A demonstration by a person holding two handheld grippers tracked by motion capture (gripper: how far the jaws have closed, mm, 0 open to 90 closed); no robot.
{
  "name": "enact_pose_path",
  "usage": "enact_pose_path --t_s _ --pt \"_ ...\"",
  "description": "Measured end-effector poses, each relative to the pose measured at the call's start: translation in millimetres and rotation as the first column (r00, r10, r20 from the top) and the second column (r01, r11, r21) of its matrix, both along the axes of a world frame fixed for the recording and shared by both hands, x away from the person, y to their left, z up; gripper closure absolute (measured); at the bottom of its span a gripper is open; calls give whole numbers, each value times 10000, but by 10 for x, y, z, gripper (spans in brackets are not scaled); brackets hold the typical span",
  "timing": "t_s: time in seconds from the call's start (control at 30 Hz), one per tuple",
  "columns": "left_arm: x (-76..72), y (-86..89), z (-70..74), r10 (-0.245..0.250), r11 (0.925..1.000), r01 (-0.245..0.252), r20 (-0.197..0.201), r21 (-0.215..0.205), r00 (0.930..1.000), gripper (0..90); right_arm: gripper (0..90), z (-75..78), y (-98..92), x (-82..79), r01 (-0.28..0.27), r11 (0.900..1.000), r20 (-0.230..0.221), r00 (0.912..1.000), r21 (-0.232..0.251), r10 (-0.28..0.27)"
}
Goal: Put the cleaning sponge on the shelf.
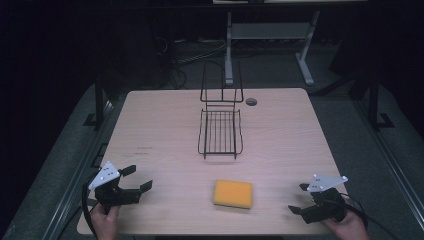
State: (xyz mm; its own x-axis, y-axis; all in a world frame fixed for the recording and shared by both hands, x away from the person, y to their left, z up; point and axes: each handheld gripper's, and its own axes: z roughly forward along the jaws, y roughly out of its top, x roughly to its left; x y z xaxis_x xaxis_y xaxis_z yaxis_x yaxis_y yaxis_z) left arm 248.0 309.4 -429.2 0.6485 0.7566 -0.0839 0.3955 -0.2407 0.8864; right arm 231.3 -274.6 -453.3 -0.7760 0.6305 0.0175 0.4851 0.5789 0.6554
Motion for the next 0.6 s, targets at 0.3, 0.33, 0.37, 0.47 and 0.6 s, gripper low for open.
enact_pose_path --t_s 0.3,0.33,0.37,0.47,0.6 --pt "5 -3 0 10 10000 -10 -20 35 10000 134 159 -5 40 14 -218 9998 -18 9998 -24 218" --pt "4 0 -1 14 10000 -14 -10 14 10000 134 159 -3 51 12 -214 9998 -25 9998 -8 214" --pt "6 4 -1 -6 10000 6 15 12 10000 134 159 2 64 10 -230 9997 -42 9997 -5 230" --pt "0 2 1 -5 10000 5 35 11 10000 134 159 7 89 4 -328 9995 -11 9995 5 328" --pt "-6 1 1 4 10000 -4 -3 -47 10000 134 158 13 107 3 -363 9993 -13 9993 -38 363"
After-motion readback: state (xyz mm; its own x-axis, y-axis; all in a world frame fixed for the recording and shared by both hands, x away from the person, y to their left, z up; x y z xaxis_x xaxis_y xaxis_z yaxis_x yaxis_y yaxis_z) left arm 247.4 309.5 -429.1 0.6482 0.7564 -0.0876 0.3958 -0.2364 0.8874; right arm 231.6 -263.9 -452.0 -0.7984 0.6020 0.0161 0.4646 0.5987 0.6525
